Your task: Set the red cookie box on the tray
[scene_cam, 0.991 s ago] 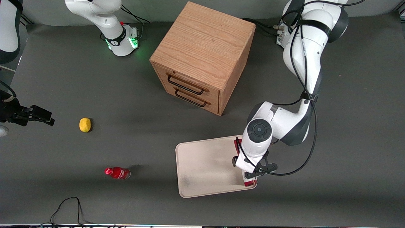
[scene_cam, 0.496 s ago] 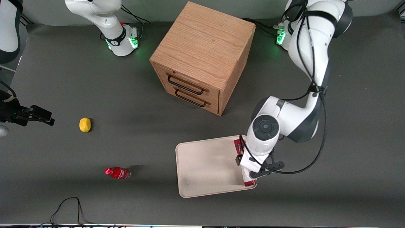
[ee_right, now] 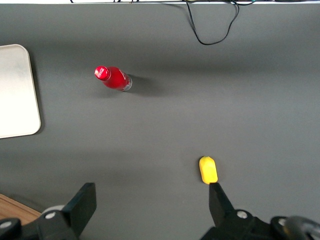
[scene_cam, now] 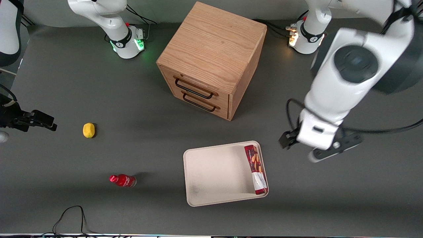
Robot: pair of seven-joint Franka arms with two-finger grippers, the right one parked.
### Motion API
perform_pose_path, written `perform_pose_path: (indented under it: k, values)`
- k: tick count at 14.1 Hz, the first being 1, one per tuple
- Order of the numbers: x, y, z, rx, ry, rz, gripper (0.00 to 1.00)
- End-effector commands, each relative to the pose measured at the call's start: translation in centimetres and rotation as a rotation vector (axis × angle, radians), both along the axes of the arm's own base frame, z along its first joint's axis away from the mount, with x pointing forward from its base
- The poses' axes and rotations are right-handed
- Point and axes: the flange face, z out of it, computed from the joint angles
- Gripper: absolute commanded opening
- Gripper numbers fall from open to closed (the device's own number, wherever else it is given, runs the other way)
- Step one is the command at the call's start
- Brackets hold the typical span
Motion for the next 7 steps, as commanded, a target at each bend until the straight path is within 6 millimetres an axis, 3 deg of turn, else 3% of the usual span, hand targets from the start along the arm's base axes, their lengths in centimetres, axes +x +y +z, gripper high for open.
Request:
perform_pose_path:
  k: [1, 4, 7]
  values:
    - [-3.5, 5.8, 3.6, 0.016, 0.044, -0.097, 1.0]
    - [-5.8, 12.2, 6.4, 0.021, 0.046, -0.184, 1.0]
    - [-7.4, 19.2, 7.5, 0.016, 0.051, -0.29, 1.0]
